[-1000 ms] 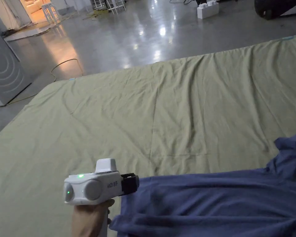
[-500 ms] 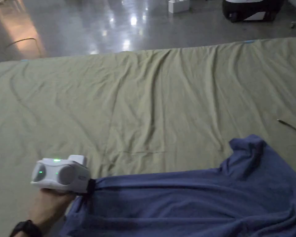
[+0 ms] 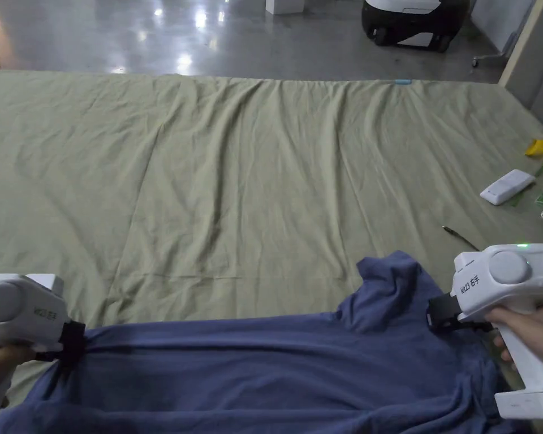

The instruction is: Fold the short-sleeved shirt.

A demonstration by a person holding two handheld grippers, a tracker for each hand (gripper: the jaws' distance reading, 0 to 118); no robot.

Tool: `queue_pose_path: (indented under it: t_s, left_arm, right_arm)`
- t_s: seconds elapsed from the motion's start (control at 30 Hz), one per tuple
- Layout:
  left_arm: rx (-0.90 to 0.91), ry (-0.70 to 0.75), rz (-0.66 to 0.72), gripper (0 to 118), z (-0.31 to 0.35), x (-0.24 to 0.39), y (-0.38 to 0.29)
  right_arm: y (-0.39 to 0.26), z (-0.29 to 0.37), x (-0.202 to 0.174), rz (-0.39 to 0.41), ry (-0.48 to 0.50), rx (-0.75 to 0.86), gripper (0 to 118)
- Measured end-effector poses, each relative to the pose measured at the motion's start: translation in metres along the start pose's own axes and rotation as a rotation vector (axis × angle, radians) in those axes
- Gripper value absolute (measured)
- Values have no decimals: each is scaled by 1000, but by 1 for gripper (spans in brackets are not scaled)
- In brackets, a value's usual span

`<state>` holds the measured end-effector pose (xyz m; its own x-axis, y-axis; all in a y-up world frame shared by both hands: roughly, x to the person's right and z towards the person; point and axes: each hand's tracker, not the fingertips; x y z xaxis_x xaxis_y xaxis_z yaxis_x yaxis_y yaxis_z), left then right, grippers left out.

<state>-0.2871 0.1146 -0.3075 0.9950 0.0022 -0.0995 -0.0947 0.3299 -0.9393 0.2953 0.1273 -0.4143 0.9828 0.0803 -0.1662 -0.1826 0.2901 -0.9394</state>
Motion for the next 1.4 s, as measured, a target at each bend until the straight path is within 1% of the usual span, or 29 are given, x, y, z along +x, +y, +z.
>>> queue_pose_path:
  t_s: [0.03, 0.07, 0.1, 0.13, 0.17, 0.2, 0.23, 0.27, 0.3, 0.37, 0.4, 0.5, 0.53, 0.63, 0.67, 0.73, 0.77, 0.8, 0.9, 0.97, 1.0, 1.03, 1.07, 1.1, 1.13, 1.17, 1.27, 1.37, 1.4]
  left_arm:
    - [-5, 21, -34, 7, -1, 4, -7]
    - [-9, 39, -59, 7, -1, 11, -20]
    - [-4, 62, -91, 7, 0, 17, -35]
    - [-1, 78, -122, 7, 5, 38, -15]
    - [-2, 86, -146, 7, 10, 50, -19]
    - [2, 94, -175, 6, 18, 60, -29]
    - [31, 97, -214, 6, 31, 71, -44]
    - [112, 90, -219, 6, 47, 55, -34]
    - [226, 56, -186, 6, 71, 57, -53]
    - [351, -59, -141, 6, 118, 68, -103]
    - [381, -104, -119, 6, 126, 40, -106]
    - [449, -135, -76, 6, 172, 42, -202]
    - [439, -143, -76, 6, 169, 12, -174]
    - [420, -199, 2, 6, 181, 8, -241]
    - [401, -223, 30, 6, 168, -12, -223]
    - [370, -234, 44, 6, 164, -8, -250]
    - [352, -223, 51, 6, 162, -3, -264]
    - [342, -219, 52, 6, 144, -13, -251]
    - [333, -195, 31, 6, 134, -3, -267]
    - [364, -180, 23, 6, 125, -5, -253]
    - [374, -169, 19, 10, 126, -2, -255]
    - [383, -151, 12, 19, 127, 0, -257]
    - [399, -125, 0, 37, 120, -6, -248]
    - [414, -81, -10, 66, 123, -5, -249]
    - [420, -46, -12, 84, 128, -6, -252]
    - [442, -36, -7, 94, 137, -8, -256]
    - [583, -2, -10, 94, 181, -12, -267]
    - [778, 41, -44, 94, 240, -4, -286]
    - [838, 59, -47, 94, 257, 0, -293]
  right_arm:
    - [-5, 4, -5, 0, 23, 30, 50]
    - [-7, 10, -11, 15, -27, 63, 45]
    - [-14, 18, -19, 45, -10, 83, 29]
    - [-16, 21, -21, 89, -13, 94, 9]
    - [-18, 25, -20, 69, -10, 99, 0]
    - [-21, 31, -17, 42, -2, 114, 0]
    - [-27, 44, -14, 20, 31, 167, 0]
    - [-35, 61, -9, 6, 57, 224, 0]
    - [-45, 79, -5, -6, 78, 266, 0]
    - [-75, 117, 5, -6, 119, 345, 0]
    - [-91, 135, 10, -9, 133, 376, 0]
    - [-152, 172, 20, -60, 168, 447, 0]
    - [-174, 179, 22, -79, 160, 474, 0]
    - [-229, 182, 19, -89, 125, 491, 0]
    - [-245, 178, 17, -96, 129, 483, 0]
    - [-273, 166, 13, -113, 139, 463, 0]
    - [-282, 157, 10, -130, 131, 444, 0]
    - [-290, 150, 9, -148, 139, 397, 0]
    - [-301, 133, 5, -151, 129, 380, 0]
    - [-304, 128, 1, -156, 122, 391, 1]
    - [-304, 127, 0, -159, 124, 401, 1]
    - [-302, 124, 2, -163, 122, 406, 5]
    - [-300, 123, 3, -161, 114, 404, 21]
    - [-300, 122, 4, -158, 70, 399, 58]
    - [-301, 124, 6, -163, 35, 396, 79]
    - [-304, 128, 11, -173, 25, 405, 85]
    - [-318, 158, 18, -213, 24, 495, 83]
    - [-339, 209, 6, -161, -64, 701, 83]
    - [-346, 226, -1, -158, -81, 769, 83]
